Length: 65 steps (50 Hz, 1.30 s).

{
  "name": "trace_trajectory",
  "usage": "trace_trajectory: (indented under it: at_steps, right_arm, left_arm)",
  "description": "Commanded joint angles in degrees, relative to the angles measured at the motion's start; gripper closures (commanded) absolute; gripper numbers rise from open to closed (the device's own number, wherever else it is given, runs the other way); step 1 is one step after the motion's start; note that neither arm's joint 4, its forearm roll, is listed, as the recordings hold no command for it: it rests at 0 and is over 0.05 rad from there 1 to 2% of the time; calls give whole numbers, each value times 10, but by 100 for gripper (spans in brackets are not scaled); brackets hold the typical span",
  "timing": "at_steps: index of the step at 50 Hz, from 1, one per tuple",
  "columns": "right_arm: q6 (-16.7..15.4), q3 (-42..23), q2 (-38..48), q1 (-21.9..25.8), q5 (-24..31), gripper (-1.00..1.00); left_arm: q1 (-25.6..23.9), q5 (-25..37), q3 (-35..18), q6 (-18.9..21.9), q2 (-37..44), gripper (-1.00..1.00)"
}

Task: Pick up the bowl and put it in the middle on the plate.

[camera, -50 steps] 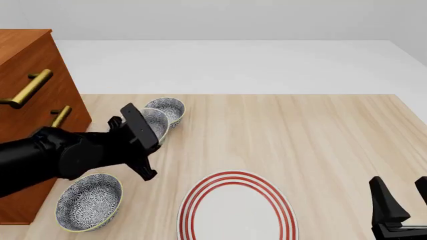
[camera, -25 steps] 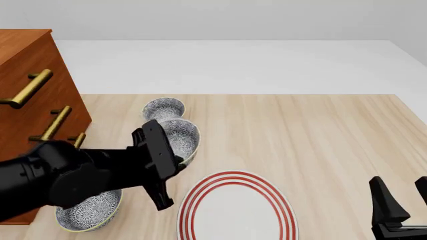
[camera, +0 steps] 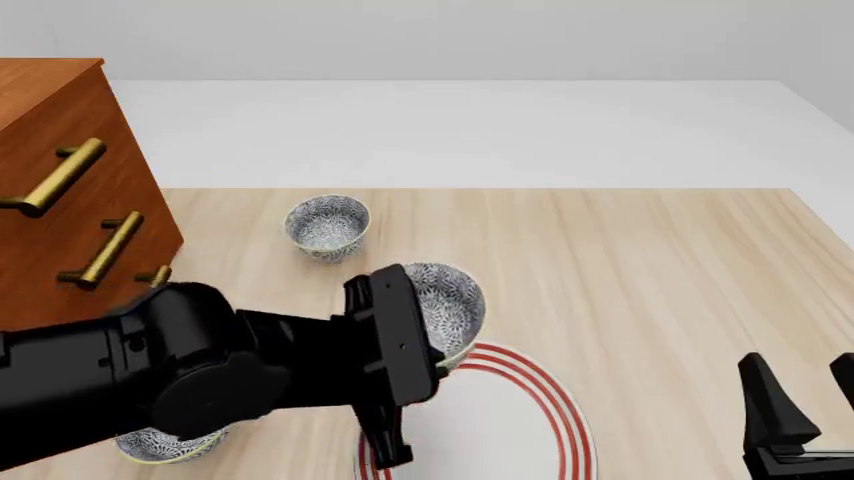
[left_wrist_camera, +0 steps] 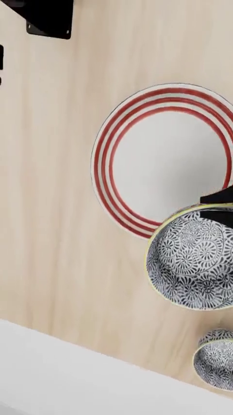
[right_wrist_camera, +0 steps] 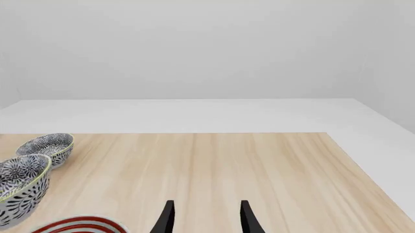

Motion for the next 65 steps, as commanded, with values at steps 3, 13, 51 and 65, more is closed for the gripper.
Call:
trace_trajectory:
  at_steps: [3,13,51,65]
  right_arm:
    - [0,0,0,0,0,-100]
    - [0,0,0,0,0,-100]
    - [0,0,0,0,0,-100]
    - [0,0,0,0,0,-100]
  left_arm:
    - [-53,-20,-20,-9,45,100]
    - [-80,-33,-26,-2,73,100]
    - [-120,-79,19,-17,116,100]
    - [-123,-97,41,-18,131,100]
